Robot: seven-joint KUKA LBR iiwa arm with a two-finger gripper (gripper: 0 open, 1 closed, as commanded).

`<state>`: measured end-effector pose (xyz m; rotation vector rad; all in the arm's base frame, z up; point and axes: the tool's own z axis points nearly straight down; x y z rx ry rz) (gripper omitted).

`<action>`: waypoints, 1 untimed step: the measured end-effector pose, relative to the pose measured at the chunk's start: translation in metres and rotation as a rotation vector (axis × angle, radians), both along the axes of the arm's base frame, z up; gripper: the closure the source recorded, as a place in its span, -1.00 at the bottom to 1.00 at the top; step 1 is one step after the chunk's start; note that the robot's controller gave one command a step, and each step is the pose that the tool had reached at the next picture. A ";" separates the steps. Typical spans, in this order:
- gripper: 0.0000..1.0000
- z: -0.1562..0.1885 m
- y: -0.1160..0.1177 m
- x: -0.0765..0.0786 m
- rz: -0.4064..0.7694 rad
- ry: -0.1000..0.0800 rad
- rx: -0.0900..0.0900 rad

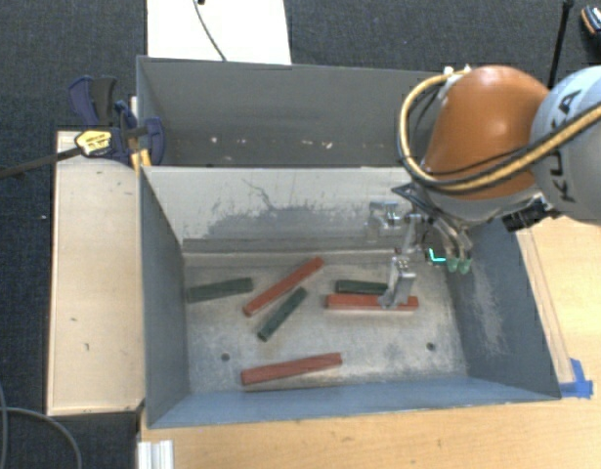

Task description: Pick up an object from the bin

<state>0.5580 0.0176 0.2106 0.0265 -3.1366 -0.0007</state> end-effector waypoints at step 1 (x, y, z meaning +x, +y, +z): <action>-1.00 0.004 0.000 0.002 -0.001 -0.008 0.000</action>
Offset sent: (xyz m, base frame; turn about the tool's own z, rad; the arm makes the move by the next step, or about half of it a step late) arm 0.0132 -0.0414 -0.1406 0.1682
